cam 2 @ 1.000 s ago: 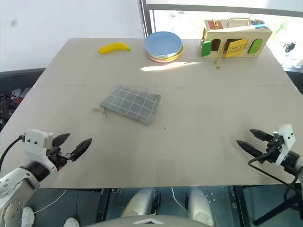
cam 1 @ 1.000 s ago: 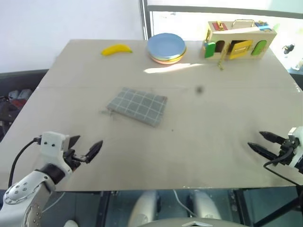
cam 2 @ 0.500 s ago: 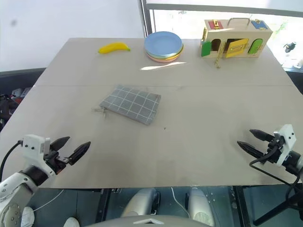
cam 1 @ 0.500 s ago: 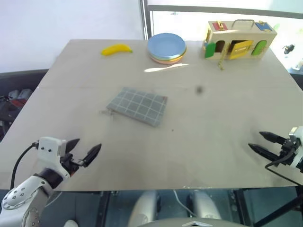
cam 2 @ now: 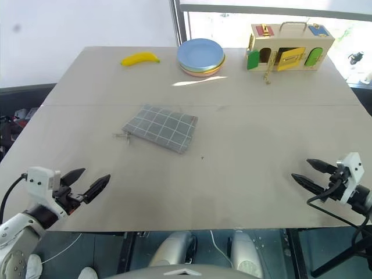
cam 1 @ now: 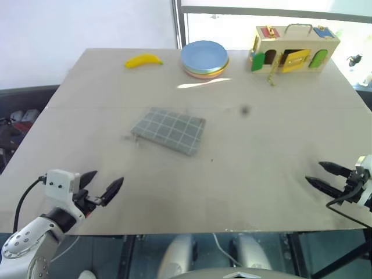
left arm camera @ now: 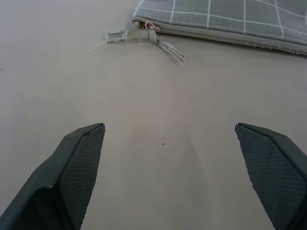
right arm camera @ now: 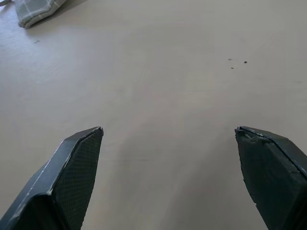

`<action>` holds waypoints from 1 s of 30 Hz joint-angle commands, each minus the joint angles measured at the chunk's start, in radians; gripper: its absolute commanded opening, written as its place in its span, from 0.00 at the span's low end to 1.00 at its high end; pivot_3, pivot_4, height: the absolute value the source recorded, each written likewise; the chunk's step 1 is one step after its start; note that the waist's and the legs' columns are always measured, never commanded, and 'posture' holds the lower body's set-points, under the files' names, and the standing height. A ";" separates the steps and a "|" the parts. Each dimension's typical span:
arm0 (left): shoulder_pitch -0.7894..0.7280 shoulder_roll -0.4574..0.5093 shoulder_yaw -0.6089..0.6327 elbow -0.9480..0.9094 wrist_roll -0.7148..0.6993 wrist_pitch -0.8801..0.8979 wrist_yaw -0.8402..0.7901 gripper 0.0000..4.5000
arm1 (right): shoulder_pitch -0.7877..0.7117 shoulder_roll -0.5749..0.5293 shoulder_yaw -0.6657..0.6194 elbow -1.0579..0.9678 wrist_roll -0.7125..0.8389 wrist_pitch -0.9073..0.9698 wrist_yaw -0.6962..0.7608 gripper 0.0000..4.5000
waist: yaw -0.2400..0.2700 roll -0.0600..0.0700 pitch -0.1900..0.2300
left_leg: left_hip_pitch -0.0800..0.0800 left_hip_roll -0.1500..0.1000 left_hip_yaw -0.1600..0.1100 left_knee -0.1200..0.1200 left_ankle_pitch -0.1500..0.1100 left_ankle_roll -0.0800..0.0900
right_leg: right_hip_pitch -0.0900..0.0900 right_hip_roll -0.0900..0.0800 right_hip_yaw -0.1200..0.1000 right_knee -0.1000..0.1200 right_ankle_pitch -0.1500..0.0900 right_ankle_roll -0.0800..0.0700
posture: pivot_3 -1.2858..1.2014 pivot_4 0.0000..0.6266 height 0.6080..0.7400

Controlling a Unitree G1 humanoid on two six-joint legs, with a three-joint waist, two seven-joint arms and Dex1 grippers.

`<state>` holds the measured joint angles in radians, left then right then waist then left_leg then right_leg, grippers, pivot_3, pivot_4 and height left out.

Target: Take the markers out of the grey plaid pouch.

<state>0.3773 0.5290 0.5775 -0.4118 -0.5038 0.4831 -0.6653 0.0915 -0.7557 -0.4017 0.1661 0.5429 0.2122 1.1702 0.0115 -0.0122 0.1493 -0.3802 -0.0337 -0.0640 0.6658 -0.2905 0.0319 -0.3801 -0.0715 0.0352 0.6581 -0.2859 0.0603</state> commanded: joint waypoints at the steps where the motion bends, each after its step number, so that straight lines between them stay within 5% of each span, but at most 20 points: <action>1: -0.054 0.046 -0.004 0.045 -0.039 -0.007 -0.049 1.00 | 0.009 -0.020 -0.029 -0.059 0.034 0.003 0.031 0.99 | 0.002 0.000 0.000 | 0.000 0.000 0.000 0.000 0.000 0.000 | 0.000 0.000 0.000 0.000 0.000 0.000 | 0.52 0.24 1.00; 7: -0.344 0.180 -0.117 0.376 0.031 -0.130 -0.192 1.00 | -0.034 0.003 -0.001 -0.111 0.050 0.035 0.011 0.99 | 0.001 0.001 0.000 | 0.000 0.000 -0.002 0.000 0.000 0.000 | 0.000 0.000 -0.003 0.001 0.000 0.000 | 0.52 0.24 1.00; 13: -0.774 0.323 -0.423 0.989 0.408 -0.753 -0.310 1.00 | -0.077 0.020 0.000 -0.113 0.054 0.038 -0.007 0.99 | -0.002 0.001 0.000 | -0.001 -0.003 -0.002 0.000 0.002 -0.004 | -0.001 0.000 -0.007 0.000 0.000 0.000 | 0.52 0.24 1.00; 20: -1.181 0.380 -0.600 1.489 0.677 -1.106 -0.133 1.00 | 0.005 0.038 -0.061 -0.178 0.074 0.037 -0.045 0.99 | -0.006 -0.003 0.001 | -0.019 -0.009 -0.002 0.003 0.002 -0.002 | -0.019 0.000 -0.013 0.004 0.000 0.000 | 0.52 0.24 1.00; 30: -1.369 0.449 -0.901 1.667 1.054 -1.300 0.149 1.00 | 0.079 0.063 -0.112 -0.228 0.090 0.024 -0.088 0.99 | -0.025 -0.004 0.001 | -0.016 -0.012 -0.002 0.005 0.002 0.000 | -0.019 0.001 -0.012 0.008 0.001 0.003 | 0.52 0.24 1.00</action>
<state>-0.9588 0.9463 -0.2901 1.2612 0.4816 -0.7621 -0.5846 0.1700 -0.6932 -0.4762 -0.0272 0.6073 0.2553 1.0882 -0.0137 -0.0162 0.1502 -0.3954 -0.0454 -0.0661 0.6704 -0.2888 0.0316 -0.3983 -0.0708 0.0231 0.6666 -0.2846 0.0631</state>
